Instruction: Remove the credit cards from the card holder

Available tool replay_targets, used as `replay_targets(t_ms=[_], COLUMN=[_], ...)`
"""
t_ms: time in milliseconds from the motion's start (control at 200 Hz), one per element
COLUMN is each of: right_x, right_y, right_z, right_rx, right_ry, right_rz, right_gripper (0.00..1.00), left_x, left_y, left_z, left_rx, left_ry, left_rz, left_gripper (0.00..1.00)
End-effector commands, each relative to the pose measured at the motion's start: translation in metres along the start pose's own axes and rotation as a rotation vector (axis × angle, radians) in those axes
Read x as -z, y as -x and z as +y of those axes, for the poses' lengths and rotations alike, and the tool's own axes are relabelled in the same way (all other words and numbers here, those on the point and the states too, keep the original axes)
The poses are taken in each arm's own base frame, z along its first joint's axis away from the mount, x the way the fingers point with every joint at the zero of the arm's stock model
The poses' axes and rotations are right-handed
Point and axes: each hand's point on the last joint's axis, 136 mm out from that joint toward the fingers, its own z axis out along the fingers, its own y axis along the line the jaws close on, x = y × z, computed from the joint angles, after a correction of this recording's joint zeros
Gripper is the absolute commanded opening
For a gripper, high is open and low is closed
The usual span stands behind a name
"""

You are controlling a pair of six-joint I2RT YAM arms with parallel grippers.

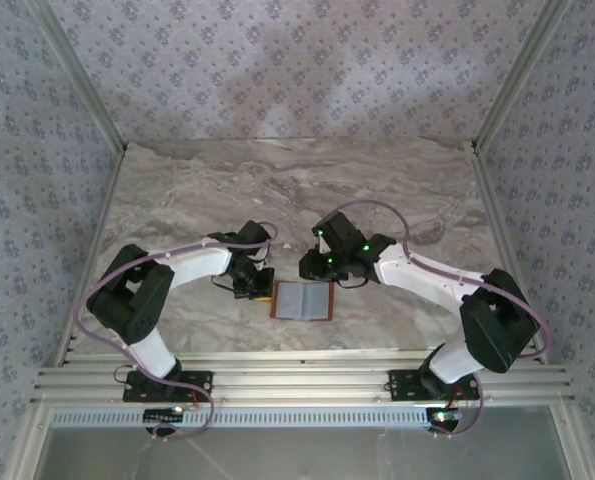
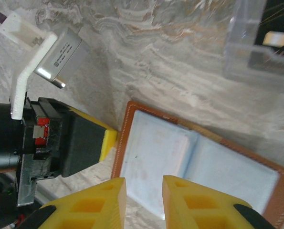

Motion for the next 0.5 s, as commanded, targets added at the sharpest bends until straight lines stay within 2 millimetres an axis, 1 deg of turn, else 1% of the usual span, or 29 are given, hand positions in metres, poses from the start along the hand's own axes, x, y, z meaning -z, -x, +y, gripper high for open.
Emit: replay_targets(t_ms=[0,65,280,385,495], right_x=[-0.016,-0.024,-0.055,-0.067,-0.076], right_y=[-0.015,-0.020,-0.032,-0.037,-0.041], right_z=[0.013,0.019,0.027,0.027,0.027], right_rx=[-0.080,-0.082,-0.095,-0.103,-0.107], right_ry=[0.058,0.070,0.069,0.064,0.060], right_rz=[0.070,0.098,0.152,0.167,0.181], right_gripper=[0.27,0.27,0.27,0.26,0.26], left_x=[-0.010,-0.010,-0.009,-0.009,-0.009], left_y=[-0.011,-0.011,-0.010,-0.010,-0.010], left_z=[0.007,0.007,0.008,0.009,0.011], left_rx=[0.024,0.023,0.037,0.041,0.048], left_ry=[0.000,-0.004,-0.015,-0.018,-0.019], left_rz=[0.031,0.030,0.022,0.021,0.019], left_gripper=[0.06,0.06,0.06,0.06,0.06])
